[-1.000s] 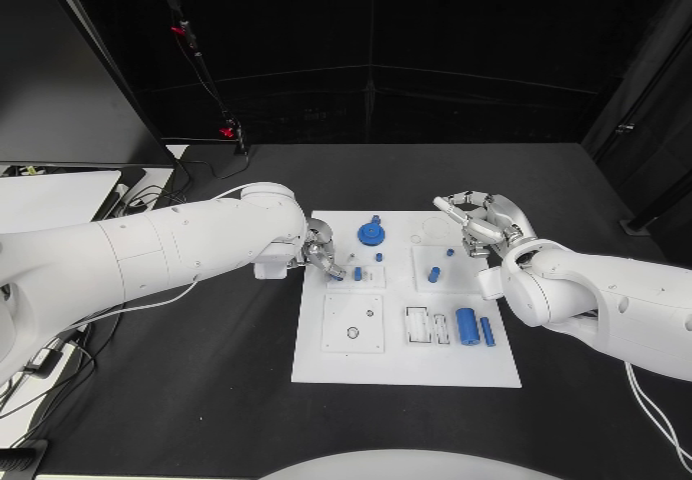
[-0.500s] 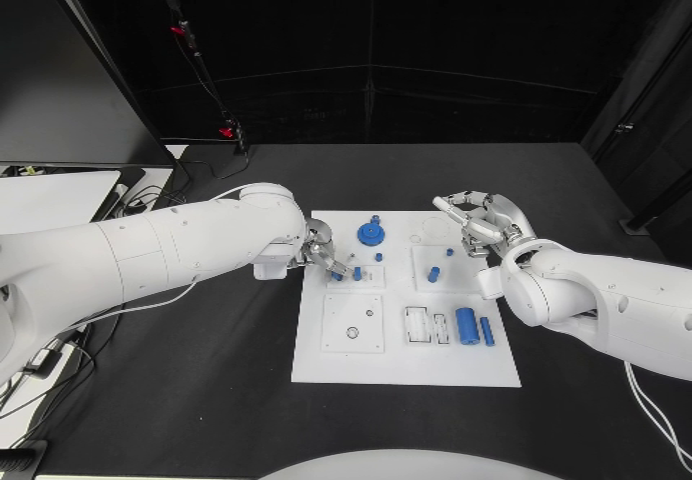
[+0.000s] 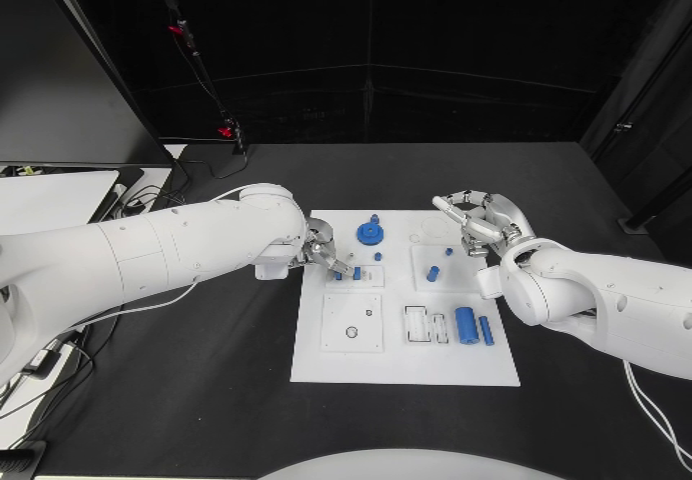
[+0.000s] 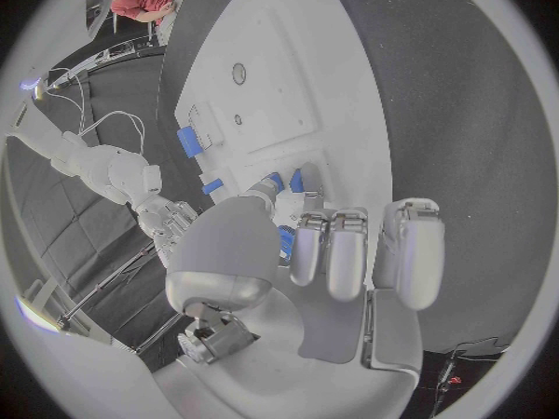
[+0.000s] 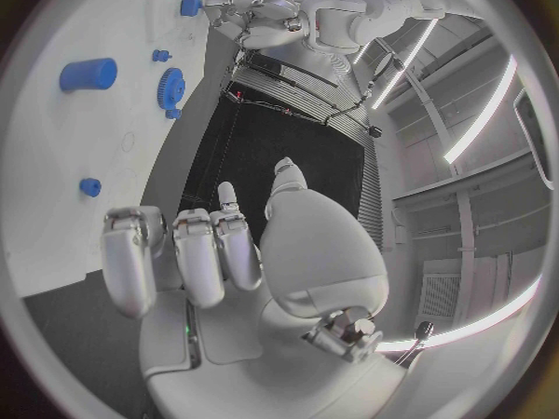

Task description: Assemble the parts on the task board

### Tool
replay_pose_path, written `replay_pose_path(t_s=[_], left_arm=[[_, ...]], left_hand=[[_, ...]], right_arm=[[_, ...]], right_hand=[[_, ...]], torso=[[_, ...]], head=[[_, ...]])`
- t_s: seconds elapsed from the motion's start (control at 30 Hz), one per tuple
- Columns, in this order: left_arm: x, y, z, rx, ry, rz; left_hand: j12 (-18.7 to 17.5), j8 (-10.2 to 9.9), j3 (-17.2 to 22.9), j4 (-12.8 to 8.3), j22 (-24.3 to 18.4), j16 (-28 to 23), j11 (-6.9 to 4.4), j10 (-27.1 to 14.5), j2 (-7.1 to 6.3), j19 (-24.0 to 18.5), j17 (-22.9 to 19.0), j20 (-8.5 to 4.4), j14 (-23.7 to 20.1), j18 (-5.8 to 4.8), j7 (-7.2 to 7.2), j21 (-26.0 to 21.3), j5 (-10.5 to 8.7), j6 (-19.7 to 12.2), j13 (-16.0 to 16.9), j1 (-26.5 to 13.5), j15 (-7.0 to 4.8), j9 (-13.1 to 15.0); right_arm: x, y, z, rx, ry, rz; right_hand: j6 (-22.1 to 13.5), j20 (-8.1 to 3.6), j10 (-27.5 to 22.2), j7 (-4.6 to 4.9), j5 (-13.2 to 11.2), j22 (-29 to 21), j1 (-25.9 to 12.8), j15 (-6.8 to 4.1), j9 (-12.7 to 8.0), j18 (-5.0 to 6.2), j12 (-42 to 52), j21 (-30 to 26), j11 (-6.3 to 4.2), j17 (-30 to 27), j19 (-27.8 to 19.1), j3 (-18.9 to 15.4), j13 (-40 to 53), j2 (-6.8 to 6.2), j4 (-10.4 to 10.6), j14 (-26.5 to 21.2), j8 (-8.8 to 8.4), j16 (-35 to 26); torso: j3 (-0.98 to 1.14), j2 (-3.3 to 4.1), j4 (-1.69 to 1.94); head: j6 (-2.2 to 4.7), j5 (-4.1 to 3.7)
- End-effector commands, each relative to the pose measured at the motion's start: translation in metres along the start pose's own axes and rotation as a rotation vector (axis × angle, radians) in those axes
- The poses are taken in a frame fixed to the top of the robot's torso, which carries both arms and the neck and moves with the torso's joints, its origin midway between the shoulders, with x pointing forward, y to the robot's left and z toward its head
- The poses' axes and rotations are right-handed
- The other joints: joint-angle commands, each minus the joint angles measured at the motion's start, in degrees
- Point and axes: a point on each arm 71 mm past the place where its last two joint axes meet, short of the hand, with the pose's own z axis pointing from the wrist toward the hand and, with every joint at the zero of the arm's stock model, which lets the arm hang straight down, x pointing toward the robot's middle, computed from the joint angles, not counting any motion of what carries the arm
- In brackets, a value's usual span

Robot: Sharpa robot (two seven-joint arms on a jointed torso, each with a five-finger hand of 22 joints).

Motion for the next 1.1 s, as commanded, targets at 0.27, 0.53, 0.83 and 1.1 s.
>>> replay_pose_path(t_s=[0.27, 0.53, 0.83, 1.1], left_arm=[[0.008, 0.004, 0.003, -0.016, 0.013, 0.013], [0.004, 0.007, 0.001, 0.009, -0.055, 0.005], [-0.02, 0.005, -0.029, 0.176, -0.281, -0.049], [-0.048, -0.001, -0.062, 0.505, -0.549, -0.23]], left_hand=[[0.1, -0.1, -0.7, 0.0, 13.3, 0.0, 0.12, 6.0, 0.41, 1.2, 15.1, 0.47, 5.8, 0.43, 0.54, 0.3, -0.23, 0.1, 15.0, -0.6, 0.37, 0.1], [0.1, 0.0, -0.9, -0.1, 13.2, 0.0, 0.08, 6.0, 0.23, 1.1, 15.1, 0.47, 5.8, 0.46, 0.51, 0.2, -0.26, 0.1, 15.0, -0.5, 0.35, 0.2], [0.1, 0.6, -4.0, -0.1, 13.1, 0.0, 0.21, 6.0, -1.7, 0.9, 15.1, 0.47, 5.8, 0.54, 0.69, 0.0, -3.39, -0.5, 15.0, -1.6, 0.35, 0.4], [-1.5, -0.9, -8.3, -0.2, 12.1, 0.0, 1.65, 1.1, -1.73, -1.7, 15.1, 1.22, 5.8, 1.24, 2.37, -2.2, -6.58, -4.9, 12.0, 0.2, 1.43, -2.8]], right_arm=[[0.001, 0.002, 0.0, -0.007, 0.002, 0.002], [0.001, 0.002, 0.0, -0.006, 0.003, 0.002], [0.0, 0.001, 0.0, -0.005, 0.0, 0.001], [0.0, 0.001, 0.0, -0.007, 0.003, 0.002]], right_hand=[[0.5, 0.42, 6.1, 3.11, 0.4, 13.7, 0.1, 0.42, -0.1, 0.55, 0.2, -0.4, 0.48, 15.1, 3.1, 0.0, 15.1, 0.49, 0.3, 5.9, 0.02, 0.1], [0.5, 0.42, 6.1, 3.11, 0.4, 13.7, 0.1, 0.42, -0.1, 0.55, 0.2, -0.4, 0.48, 15.1, 3.1, 0.0, 15.1, 0.49, 0.3, 5.9, 0.02, 0.1], [0.5, 0.42, 6.1, 3.11, 0.4, 13.7, 0.1, 0.42, -0.1, 0.55, 0.2, -0.4, 0.48, 15.1, 3.1, 0.0, 15.1, 0.49, 0.3, 5.9, 0.02, 0.1], [0.5, 0.42, 6.1, 3.11, 0.4, 13.7, 0.1, 0.42, -0.1, 0.55, 0.2, -0.4, 0.48, 15.1, 3.1, 0.0, 15.1, 0.49, 0.3, 5.9, 0.02, 0.1]], torso=[[-0.01, -0.01, 0.03], [-0.01, 0.02, -0.01], [0.05, -0.05, 0.09], [0.02, -0.01, 0.05]], head=[[-0.07, -0.03], [0.04, -0.02], [-0.03, -0.27], [0.16, -0.11]])
